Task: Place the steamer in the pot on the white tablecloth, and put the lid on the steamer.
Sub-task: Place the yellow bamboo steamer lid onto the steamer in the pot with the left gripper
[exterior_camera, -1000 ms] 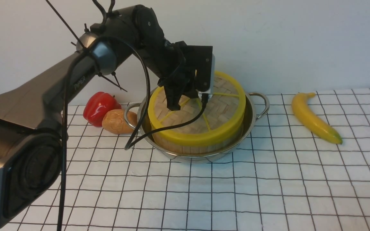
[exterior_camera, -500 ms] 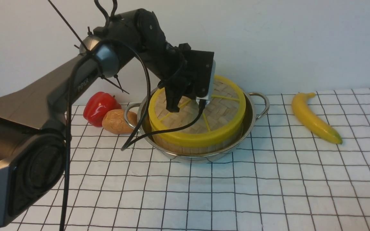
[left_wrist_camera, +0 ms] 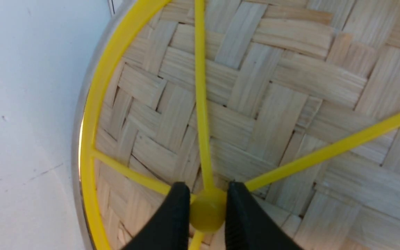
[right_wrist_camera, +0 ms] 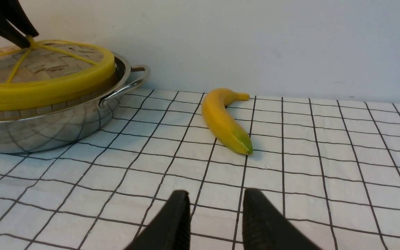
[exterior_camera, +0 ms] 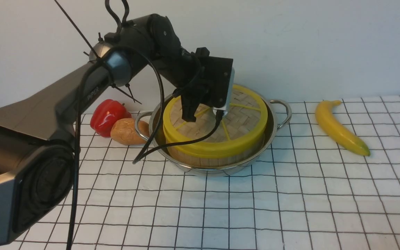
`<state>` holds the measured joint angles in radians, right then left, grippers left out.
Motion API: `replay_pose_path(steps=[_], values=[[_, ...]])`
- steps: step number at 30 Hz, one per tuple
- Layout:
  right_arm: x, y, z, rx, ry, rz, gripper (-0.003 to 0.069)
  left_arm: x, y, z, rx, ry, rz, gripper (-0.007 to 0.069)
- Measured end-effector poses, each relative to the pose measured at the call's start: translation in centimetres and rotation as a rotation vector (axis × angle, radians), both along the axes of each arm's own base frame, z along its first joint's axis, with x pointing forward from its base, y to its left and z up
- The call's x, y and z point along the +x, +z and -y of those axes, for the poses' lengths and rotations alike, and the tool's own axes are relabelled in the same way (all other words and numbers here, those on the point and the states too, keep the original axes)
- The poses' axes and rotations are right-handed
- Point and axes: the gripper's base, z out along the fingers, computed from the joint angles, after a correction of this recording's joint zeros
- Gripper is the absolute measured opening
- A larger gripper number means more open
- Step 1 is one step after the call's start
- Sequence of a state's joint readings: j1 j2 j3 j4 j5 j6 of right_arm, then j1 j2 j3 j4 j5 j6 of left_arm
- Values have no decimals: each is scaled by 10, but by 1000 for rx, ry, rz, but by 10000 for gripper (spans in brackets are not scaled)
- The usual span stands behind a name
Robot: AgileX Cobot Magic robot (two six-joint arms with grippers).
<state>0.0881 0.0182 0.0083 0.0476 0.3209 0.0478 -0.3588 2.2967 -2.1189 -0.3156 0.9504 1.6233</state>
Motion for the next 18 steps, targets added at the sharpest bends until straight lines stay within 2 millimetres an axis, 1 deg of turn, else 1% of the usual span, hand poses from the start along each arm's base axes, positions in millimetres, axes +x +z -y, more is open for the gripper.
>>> replay_pose_path(steps=[4, 9, 18], values=[[0, 0, 0, 0, 0, 0, 240, 0, 0, 0, -26, 55, -28, 117], [0, 0, 0, 0, 0, 0, 240, 0, 0, -1, -98, 222, -108, 117], [0, 0, 0, 0, 0, 0, 240, -1, -3, -2, -77, 324, -152, 117]])
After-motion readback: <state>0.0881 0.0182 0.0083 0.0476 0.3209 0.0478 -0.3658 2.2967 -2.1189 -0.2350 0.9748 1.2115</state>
